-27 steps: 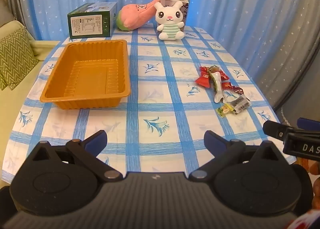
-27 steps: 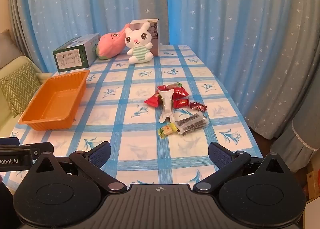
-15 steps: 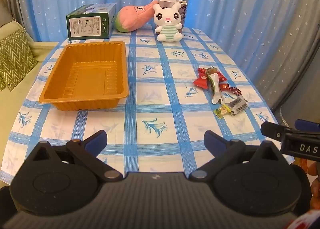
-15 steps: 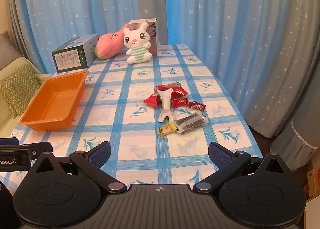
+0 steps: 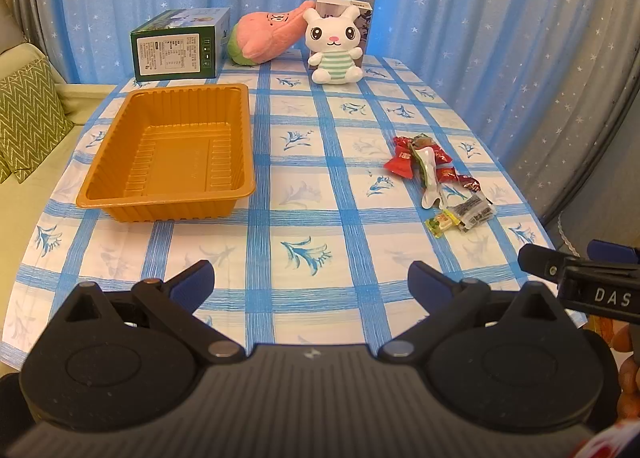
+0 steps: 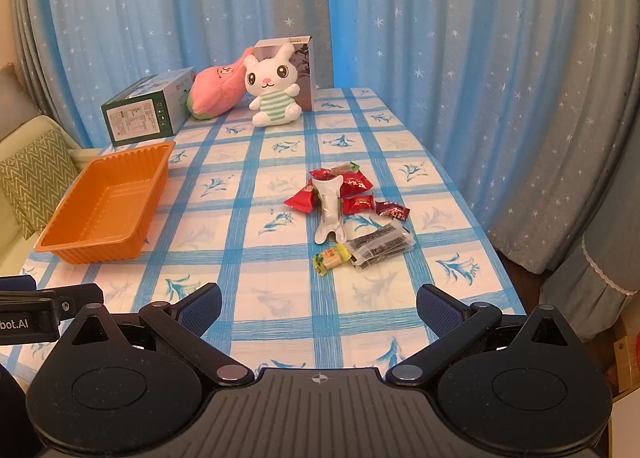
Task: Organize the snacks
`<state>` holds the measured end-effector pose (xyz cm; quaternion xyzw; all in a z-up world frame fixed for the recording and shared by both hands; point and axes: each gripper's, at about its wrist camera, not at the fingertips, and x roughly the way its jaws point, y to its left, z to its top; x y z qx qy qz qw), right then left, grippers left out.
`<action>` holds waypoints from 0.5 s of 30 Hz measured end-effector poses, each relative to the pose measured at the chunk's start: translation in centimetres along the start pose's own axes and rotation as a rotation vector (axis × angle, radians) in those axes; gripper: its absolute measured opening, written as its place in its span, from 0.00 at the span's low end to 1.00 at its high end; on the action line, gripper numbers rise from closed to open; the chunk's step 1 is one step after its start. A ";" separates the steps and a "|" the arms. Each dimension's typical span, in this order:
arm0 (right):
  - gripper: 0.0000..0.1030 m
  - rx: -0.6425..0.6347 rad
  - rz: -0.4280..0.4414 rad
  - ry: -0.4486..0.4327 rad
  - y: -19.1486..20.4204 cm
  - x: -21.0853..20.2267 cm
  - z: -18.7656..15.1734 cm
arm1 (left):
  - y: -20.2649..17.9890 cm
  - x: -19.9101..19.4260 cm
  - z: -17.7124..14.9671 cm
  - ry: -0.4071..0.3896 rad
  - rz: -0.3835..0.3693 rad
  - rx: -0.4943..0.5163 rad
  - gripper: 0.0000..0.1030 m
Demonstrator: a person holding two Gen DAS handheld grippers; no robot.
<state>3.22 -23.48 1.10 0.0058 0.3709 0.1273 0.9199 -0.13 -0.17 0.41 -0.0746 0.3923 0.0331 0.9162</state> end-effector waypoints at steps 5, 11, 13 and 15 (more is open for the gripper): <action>1.00 -0.001 0.000 0.001 0.0 0.0 0.0 | 0.0 0.0 0.0 0.000 0.000 0.000 0.99; 1.00 0.000 0.001 0.001 0.0 0.0 0.1 | 0.0 0.1 0.0 -0.002 0.000 0.000 0.99; 1.00 0.000 0.001 0.000 -0.1 0.0 0.1 | 0.0 0.0 0.0 -0.002 0.000 0.001 0.99; 1.00 0.001 0.000 0.001 -0.1 0.0 0.1 | 0.0 0.0 0.0 -0.002 0.000 0.000 0.99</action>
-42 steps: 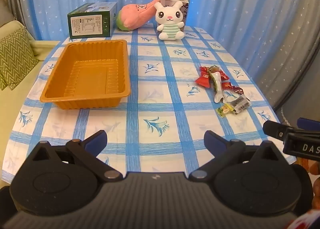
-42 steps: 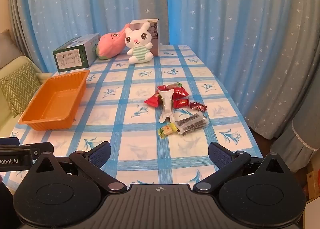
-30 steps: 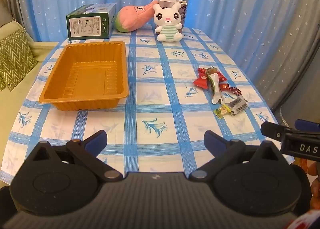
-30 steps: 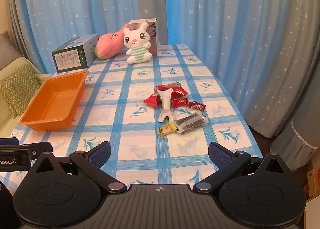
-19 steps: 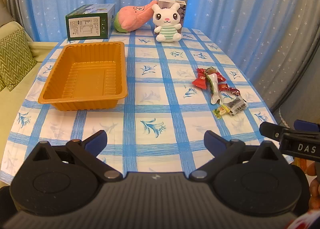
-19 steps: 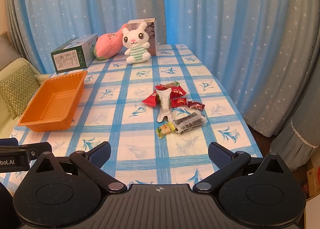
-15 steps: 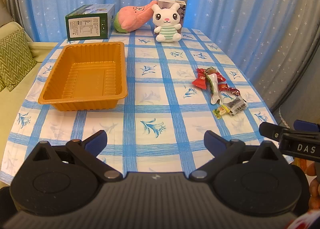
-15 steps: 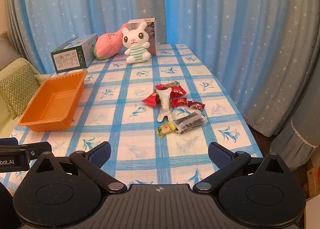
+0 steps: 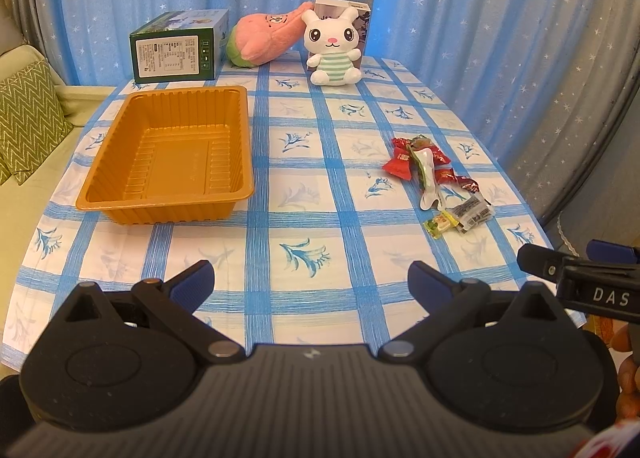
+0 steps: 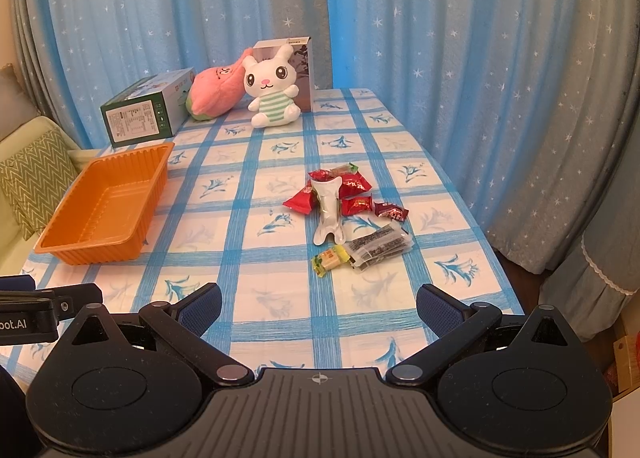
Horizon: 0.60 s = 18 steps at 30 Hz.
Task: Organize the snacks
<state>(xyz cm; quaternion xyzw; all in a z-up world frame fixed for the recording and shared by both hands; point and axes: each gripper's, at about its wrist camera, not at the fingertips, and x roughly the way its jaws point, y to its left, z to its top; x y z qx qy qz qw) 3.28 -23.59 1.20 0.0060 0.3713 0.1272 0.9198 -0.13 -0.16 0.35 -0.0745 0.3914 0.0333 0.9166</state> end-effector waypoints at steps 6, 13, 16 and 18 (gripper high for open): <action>1.00 0.000 0.000 0.000 -0.1 0.0 0.0 | -0.3 -0.1 0.2 0.002 0.000 0.003 0.99; 1.00 0.001 0.001 0.000 -0.2 -0.1 0.1 | -0.3 -0.1 0.3 0.001 0.001 0.003 0.99; 1.00 0.001 0.000 -0.002 -0.2 -0.1 0.2 | -0.2 0.0 0.2 0.001 0.000 0.002 0.99; 1.00 0.001 0.000 0.000 -0.2 -0.1 0.2 | -0.3 -0.1 0.2 0.001 0.000 0.002 0.99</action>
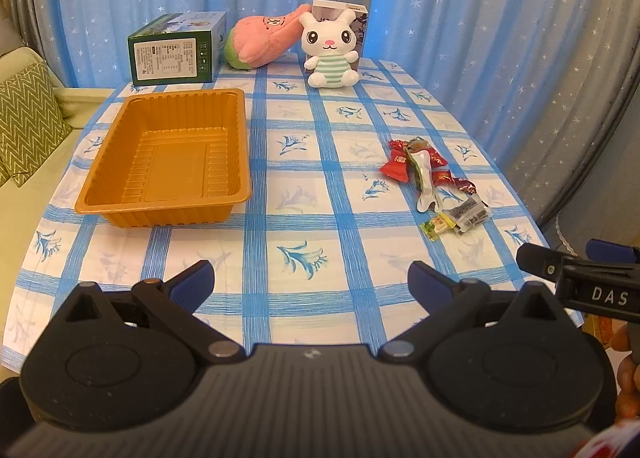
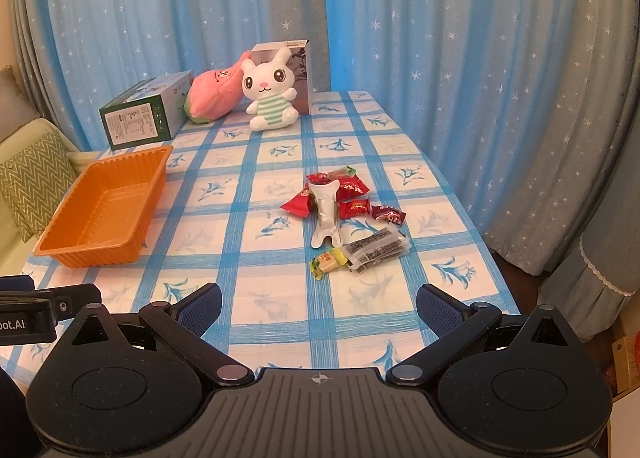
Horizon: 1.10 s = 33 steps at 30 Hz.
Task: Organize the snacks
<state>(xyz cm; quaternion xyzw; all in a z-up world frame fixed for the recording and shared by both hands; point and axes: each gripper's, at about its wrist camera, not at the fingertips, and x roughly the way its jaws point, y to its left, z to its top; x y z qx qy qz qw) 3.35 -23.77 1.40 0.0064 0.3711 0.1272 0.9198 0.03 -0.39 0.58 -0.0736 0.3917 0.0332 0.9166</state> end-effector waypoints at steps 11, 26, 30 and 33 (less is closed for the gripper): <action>1.00 0.000 0.000 0.000 -0.1 0.0 -0.1 | 0.0 0.0 -0.1 -0.001 -0.001 0.000 0.99; 1.00 0.002 0.000 0.000 0.0 0.0 -0.3 | 0.0 0.0 -0.1 -0.002 -0.002 0.000 0.99; 1.00 0.001 0.000 0.000 -0.1 0.0 -0.3 | -0.1 0.0 -0.1 -0.001 -0.001 -0.001 0.99; 1.00 0.002 -0.001 0.000 0.2 0.0 -0.1 | -0.1 0.0 -0.1 -0.001 -0.002 -0.002 0.99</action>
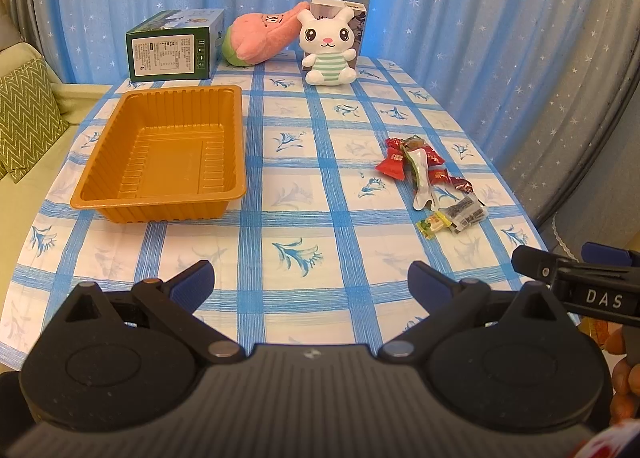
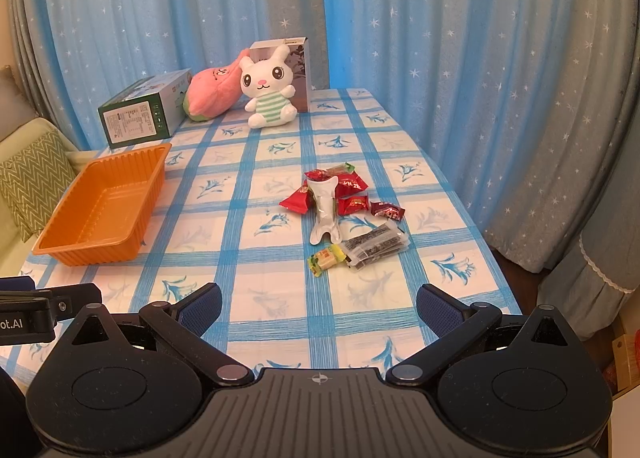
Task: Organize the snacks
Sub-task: 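Grasp the yellow-green candy with the left gripper while the right gripper grasps the clear seed packet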
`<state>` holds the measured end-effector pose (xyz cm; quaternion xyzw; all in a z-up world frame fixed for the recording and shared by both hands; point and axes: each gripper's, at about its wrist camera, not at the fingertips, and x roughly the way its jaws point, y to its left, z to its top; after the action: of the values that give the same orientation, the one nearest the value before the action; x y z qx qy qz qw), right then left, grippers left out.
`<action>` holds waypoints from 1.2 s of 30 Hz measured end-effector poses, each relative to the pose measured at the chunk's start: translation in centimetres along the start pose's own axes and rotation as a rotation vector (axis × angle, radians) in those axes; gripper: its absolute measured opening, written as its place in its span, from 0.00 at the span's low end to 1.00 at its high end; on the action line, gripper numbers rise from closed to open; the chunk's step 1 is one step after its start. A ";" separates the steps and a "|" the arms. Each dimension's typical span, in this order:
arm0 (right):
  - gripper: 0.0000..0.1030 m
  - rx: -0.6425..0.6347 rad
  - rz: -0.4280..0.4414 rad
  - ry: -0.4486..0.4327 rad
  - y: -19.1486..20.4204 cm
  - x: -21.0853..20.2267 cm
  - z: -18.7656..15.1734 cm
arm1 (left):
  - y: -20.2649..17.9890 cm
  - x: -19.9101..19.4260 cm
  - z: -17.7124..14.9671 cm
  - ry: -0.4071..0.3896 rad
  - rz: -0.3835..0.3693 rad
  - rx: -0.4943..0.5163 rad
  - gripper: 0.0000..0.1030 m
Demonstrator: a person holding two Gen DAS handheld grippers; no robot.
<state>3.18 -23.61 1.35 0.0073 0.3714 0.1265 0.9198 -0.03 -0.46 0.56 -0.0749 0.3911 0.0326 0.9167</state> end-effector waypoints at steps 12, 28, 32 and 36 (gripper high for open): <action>0.99 0.030 -0.020 -0.025 -2.9 1.1 0.8 | -1.7 1.1 1.1 0.001 -0.050 0.012 0.99; 0.89 0.093 -0.064 -0.010 -9.7 6.7 1.5 | -5.6 12.9 3.7 0.055 -0.231 0.174 0.89; 0.85 0.113 -0.063 0.013 -11.2 9.3 0.9 | -7.2 16.2 3.3 0.064 -0.303 0.251 0.83; 0.83 0.124 -0.066 0.034 -12.3 11.7 0.4 | -9.4 19.2 2.7 0.072 -0.353 0.361 0.74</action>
<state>14.40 -32.70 -7.66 0.0500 0.3943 0.0729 0.9147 16.24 -9.25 -10.41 0.0219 0.4038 -0.2009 0.8922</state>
